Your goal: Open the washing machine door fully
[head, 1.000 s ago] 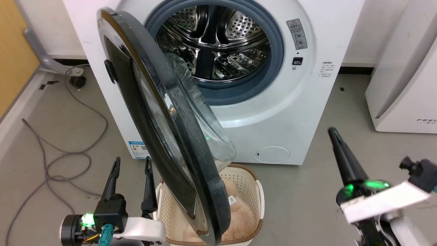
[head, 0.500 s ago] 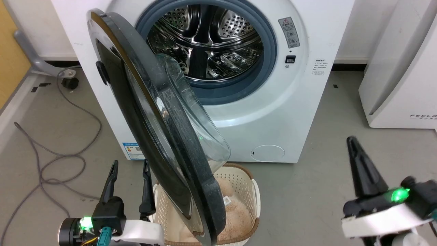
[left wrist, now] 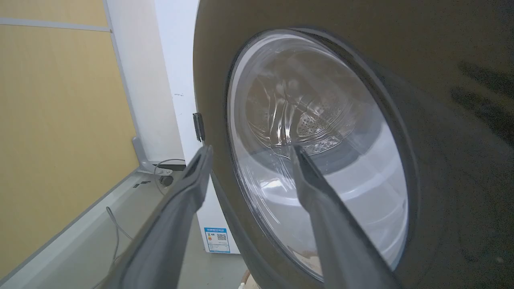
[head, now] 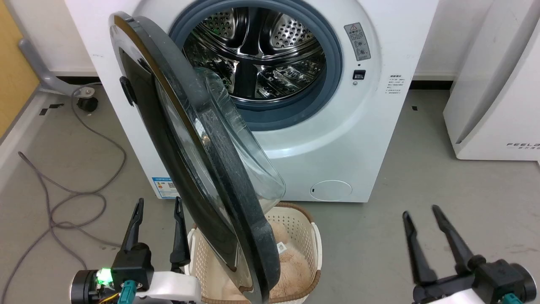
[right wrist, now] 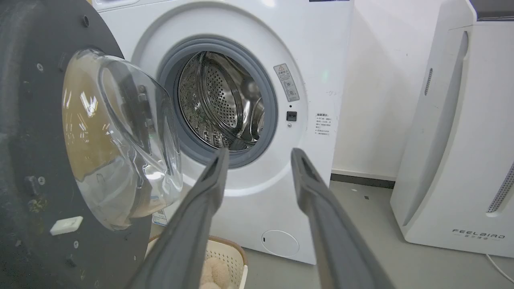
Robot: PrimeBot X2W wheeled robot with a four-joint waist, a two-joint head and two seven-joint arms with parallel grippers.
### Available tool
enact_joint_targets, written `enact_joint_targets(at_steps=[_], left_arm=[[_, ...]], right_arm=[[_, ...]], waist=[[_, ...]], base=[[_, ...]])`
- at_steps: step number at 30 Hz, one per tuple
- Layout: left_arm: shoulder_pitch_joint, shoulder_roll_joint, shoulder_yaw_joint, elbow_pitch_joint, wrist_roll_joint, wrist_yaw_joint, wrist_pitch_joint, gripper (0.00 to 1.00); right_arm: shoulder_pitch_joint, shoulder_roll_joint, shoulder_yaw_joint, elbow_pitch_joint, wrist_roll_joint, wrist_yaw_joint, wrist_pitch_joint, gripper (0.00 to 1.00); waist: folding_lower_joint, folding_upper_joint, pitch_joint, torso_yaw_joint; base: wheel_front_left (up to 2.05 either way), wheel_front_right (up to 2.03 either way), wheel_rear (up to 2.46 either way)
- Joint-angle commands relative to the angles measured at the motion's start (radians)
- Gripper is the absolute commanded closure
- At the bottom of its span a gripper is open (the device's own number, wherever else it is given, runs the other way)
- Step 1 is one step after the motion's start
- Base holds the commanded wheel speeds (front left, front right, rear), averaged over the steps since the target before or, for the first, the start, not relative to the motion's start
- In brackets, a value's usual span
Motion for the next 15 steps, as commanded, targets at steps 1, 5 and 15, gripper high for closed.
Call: enact_joint_targets(at_steps=[1, 5, 15], left_arm=[[0.006, 0.002, 0.003, 0.0, 0.006, 0.005, -0.004, 0.0], [0.004, 0.002, 0.009, -0.002, 0.002, 0.005, -0.004, 0.0], [-0.011, 0.003, 0.029, -0.044, 0.002, 0.01, -0.004, 1.0]], right_arm=[[0.018, 0.009, -0.004, -0.002, -0.007, 0.001, -0.004, 0.0], [0.035, 0.022, -0.017, -0.006, -0.022, 0.001, -0.004, 0.0], [0.046, 0.028, -0.041, -0.015, -0.013, 0.001, -0.004, 0.0]], waist=[[0.0, 0.0, -0.001, 0.0], [0.0, 0.0, -0.004, 0.001], [0.0, 0.0, -0.013, 0.003]], base=[[0.0, 0.0, 0.0], [0.0, 0.0, 0.0], [0.0, 0.0, 0.0]])
